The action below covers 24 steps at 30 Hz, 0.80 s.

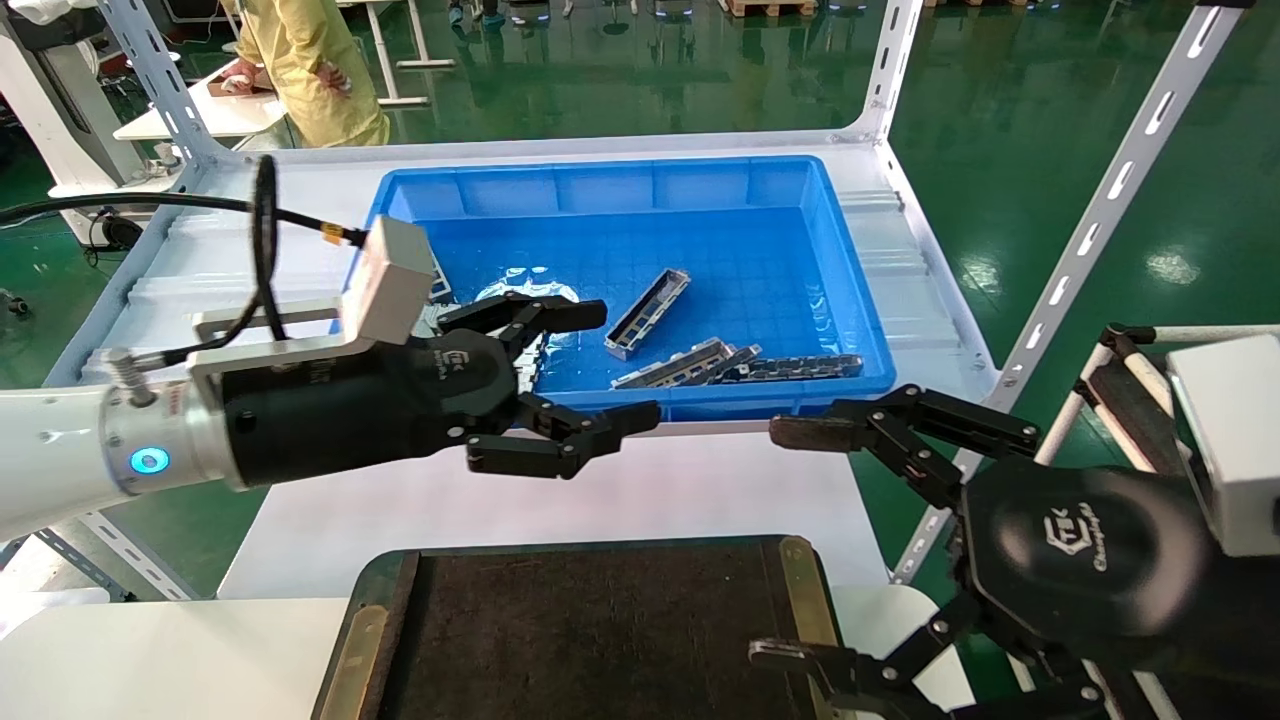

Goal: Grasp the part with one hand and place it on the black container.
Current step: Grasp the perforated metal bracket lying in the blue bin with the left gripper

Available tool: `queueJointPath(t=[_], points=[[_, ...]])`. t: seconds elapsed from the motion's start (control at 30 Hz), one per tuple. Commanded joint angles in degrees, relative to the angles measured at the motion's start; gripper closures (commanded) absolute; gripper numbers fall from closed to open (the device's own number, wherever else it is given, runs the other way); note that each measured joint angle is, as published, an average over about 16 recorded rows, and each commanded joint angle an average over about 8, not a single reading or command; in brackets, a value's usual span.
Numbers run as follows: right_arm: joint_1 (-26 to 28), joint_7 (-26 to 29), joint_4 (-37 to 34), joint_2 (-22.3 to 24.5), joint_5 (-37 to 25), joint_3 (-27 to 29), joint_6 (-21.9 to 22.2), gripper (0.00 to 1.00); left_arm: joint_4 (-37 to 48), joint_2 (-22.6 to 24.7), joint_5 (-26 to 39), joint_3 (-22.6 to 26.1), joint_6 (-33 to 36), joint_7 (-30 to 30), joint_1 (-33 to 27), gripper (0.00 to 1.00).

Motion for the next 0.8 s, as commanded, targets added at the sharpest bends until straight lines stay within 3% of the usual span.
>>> queueJointPath(t=[0.03, 0.8], points=[[0.0, 0.0, 0.0, 0.0, 0.0, 0.0, 0.0, 0.0, 1.73, 1.33, 1.05, 0.64, -0.43, 0.34, -1.03, 0.0], [0.0, -0.01, 0.0, 0.01, 0.01, -0.02, 0.01, 0.0, 36.01, 20.24, 11.5, 4.92, -16.71, 11.18, -14.02, 0.0]])
